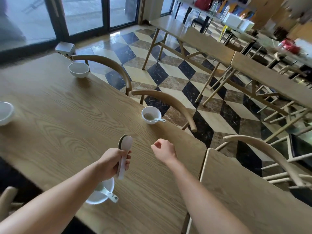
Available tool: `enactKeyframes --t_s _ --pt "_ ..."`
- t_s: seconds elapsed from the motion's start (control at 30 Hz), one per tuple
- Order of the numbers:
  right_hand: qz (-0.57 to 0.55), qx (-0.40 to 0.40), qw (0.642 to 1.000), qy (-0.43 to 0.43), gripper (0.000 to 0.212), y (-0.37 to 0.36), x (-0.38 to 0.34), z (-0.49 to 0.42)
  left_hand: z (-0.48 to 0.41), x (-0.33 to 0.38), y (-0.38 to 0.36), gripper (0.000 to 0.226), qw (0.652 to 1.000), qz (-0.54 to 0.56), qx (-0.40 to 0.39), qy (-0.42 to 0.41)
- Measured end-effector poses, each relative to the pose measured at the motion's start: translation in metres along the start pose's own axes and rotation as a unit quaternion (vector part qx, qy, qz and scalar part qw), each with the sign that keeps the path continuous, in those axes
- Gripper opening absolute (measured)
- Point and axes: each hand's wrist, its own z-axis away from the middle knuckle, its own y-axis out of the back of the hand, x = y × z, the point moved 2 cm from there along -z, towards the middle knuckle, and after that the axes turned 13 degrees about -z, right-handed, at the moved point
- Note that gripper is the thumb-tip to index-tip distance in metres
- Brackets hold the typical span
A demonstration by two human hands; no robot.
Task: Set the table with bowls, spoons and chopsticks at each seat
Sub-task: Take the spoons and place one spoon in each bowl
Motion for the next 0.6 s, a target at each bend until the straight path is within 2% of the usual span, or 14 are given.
enactKeyframes --t_s 0.2,0.37,0.53,0.6 --pt "-0.167 -0.063 0.984 -0.023 0.016 -0.04 -0.017 0.102 0.068 -0.032 0.013 0.012 0.998 -0.004 -0.049 -0.036" --pt "-0.204 -0.132 0.97 -0.029 0.011 -0.083 -0.045 0.18 0.116 -0.054 0.057 0.019 0.995 -0.032 -0.08 -0.041" --pt "-0.214 -0.111 0.97 -0.017 0.018 -0.162 -0.076 0.239 0.158 -0.076 0.134 0.025 0.992 -0.048 -0.108 -0.05" --pt "-0.217 -0.096 0.971 -0.017 0.011 -0.195 -0.09 0.263 0.173 -0.087 0.168 0.023 0.991 -0.06 -0.107 -0.053"
